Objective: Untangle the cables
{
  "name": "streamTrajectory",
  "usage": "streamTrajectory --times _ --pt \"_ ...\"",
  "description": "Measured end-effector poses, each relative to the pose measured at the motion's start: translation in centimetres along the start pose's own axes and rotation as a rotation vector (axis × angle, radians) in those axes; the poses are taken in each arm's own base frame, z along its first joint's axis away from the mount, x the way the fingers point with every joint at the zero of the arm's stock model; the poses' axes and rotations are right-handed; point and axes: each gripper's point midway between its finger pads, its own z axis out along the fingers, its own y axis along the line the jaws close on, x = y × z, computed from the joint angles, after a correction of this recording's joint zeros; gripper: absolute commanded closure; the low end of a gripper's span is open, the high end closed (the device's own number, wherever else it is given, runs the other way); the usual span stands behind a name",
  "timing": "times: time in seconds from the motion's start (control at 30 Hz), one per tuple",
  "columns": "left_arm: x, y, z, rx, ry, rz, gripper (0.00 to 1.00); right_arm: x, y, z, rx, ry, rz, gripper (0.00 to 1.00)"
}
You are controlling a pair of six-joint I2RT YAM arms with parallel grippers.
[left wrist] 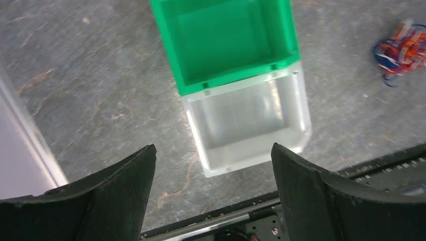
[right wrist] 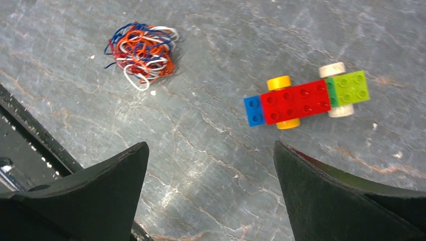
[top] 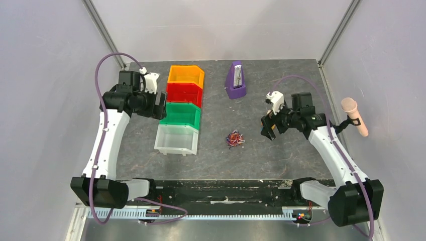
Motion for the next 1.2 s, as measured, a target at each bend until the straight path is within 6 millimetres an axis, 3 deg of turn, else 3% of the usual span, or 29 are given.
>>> streamTrajectory --times 0.27,0.53,0.6,0.77,0.83,0.97,1.0,1.03,1.07,1.2 --pt "-1.1 -4.1 -0.8 0.191 -0.045 0.052 0.09 0.6 4.9 2.9 -0.17 0.093 -0.122 0.02" --pt "-0.4 -8.4 -2.3 0.343 -0.138 0.144 0.1 1.0 9.4 7.3 -0.329 0.214 -0.224 0.01" --pt "-0.5 -9.5 -2.2 0.387 -0.147 0.161 0.12 1.6 10.5 8.5 -0.36 0.251 -0.247 0.05" --pt "0.9 -11.8 -1.0 0.492 -0.124 0.186 0.14 3.3 11.1 11.0 -0.377 0.319 -0.258 0.08" --pt "1.3 -12.4 -0.7 0.512 -0.123 0.194 0.14 3.6 10.7 11.9 -0.362 0.33 -0.256 0.17" --pt "1.3 -13.1 -0.5 0.532 -0.164 0.193 0.16 3.9 9.6 13.6 -0.315 0.335 -0.266 0.52" --pt "1.2 -13.1 -0.5 0.534 -0.176 0.183 0.17 4.0 9.3 14.0 -0.3 0.338 -0.267 0.66" --pt "1.0 -13.2 -0.4 0.536 -0.186 0.172 0.18 4.2 8.9 14.4 -0.287 0.342 -0.266 0.88" --pt "0.8 -13.3 -0.2 0.538 -0.194 0.162 0.19 4.3 8.7 14.7 -0.277 0.345 -0.266 0.99" --pt "-0.1 -14.5 0.8 0.576 -0.215 0.149 0.19 3.9 8.6 14.9 -0.266 0.334 -0.258 1.0"
